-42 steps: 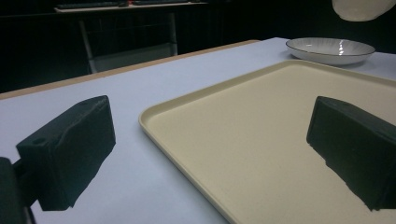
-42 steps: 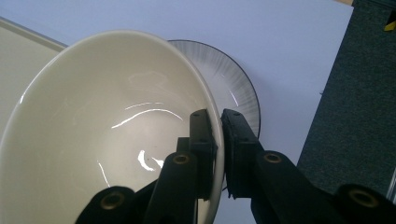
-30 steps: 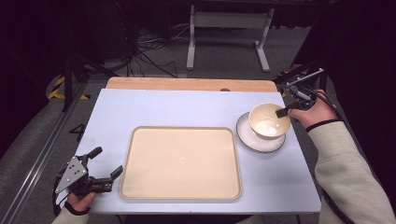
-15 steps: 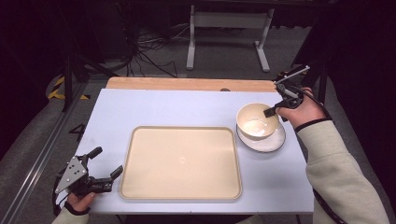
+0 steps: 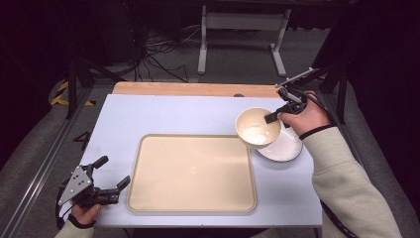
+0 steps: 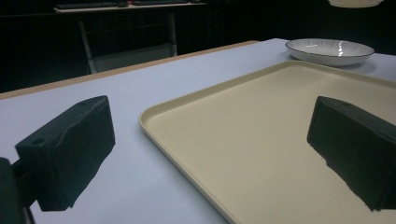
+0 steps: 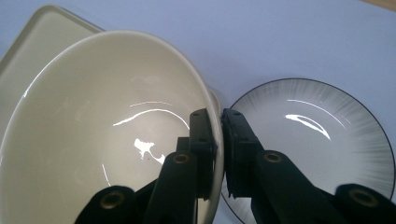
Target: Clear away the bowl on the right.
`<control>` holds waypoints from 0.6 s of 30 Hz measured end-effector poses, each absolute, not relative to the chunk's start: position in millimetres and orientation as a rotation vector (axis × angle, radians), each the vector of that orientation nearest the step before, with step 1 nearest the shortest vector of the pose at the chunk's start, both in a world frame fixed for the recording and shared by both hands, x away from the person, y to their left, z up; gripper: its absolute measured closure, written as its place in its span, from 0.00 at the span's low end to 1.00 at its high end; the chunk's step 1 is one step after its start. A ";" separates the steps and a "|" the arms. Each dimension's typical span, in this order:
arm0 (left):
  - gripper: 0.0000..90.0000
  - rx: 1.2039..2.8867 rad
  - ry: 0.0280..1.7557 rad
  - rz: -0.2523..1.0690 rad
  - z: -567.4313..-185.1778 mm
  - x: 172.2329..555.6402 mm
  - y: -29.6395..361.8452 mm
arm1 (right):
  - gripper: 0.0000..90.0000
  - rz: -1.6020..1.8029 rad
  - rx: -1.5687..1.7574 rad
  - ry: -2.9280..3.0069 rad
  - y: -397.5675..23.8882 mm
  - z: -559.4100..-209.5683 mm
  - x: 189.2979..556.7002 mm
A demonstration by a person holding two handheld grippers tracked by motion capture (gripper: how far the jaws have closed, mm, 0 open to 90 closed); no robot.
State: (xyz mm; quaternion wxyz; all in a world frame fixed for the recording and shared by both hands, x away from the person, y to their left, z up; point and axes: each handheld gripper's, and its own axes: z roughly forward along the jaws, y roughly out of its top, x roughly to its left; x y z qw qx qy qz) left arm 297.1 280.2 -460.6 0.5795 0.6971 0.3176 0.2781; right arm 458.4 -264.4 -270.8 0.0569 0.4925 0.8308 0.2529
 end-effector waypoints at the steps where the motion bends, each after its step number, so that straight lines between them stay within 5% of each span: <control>1: 0.02 1.630 0.741 0.650 -460.6 297.1 280.2 | 0.92 0.769 1.484 2.524 -260.3 -270.4 458.6; 18: 0.02 1.629 0.738 0.653 -460.6 297.2 280.5 | 0.92 0.839 1.376 2.597 -203.7 -263.5 459.1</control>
